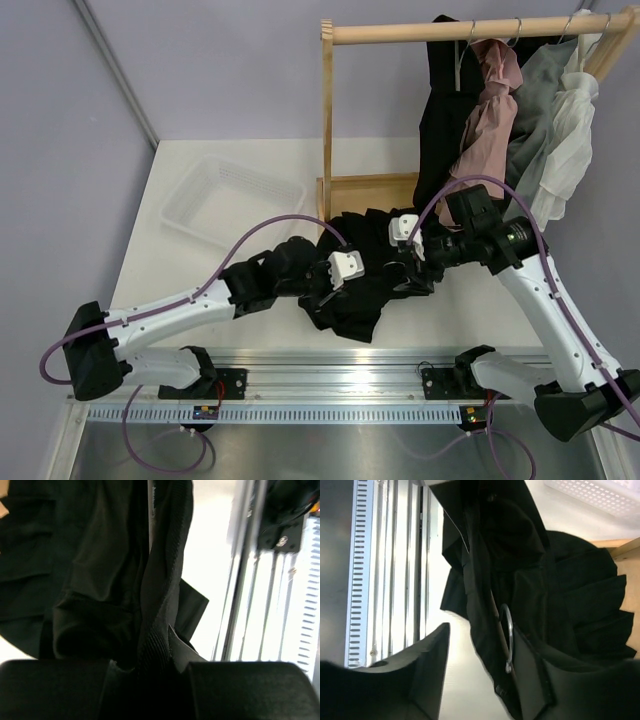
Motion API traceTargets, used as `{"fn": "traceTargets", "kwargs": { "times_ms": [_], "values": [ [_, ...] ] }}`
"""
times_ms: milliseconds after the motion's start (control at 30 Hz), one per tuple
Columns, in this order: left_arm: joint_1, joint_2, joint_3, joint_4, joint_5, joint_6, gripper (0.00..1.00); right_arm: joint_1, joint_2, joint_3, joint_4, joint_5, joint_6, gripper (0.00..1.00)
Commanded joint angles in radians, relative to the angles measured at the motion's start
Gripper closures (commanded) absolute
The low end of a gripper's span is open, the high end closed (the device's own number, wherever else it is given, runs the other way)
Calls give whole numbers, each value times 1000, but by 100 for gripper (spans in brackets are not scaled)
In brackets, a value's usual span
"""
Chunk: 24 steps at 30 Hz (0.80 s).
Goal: Remove the skirt from the hanger
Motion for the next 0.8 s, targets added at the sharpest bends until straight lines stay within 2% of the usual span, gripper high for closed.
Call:
{"fn": "traceTargets", "kwargs": {
  "times_ms": [0,33,100,200,267,400,500,600,767],
  "values": [
    [7,-72,-28,10,-83,-7,100,8,-37,0,62,-23,83,29],
    [7,-78,-37,9,-89,-22,100,8,-49,1,70,-17,106,13],
    [7,-96,-69,7,-98,-41,100,7,-62,15,81,10,111,1],
    [7,-154,-122,24,-112,-85,100,-3,-63,23,56,73,89,1],
    [7,-196,-151,33,-118,-111,100,-19,-59,-8,26,82,17,1],
    [7,-288,-212,32,-100,-127,100,-43,-77,-101,-10,41,-231,1],
    [7,-341,-225,13,-84,-111,100,-43,-79,-151,47,35,-306,1],
    [7,-372,-223,-5,-75,-98,100,-43,-12,-140,51,1,-392,0],
    [7,-381,-206,-33,-68,-90,100,-44,44,-100,138,-34,-359,0]
  ]
}}
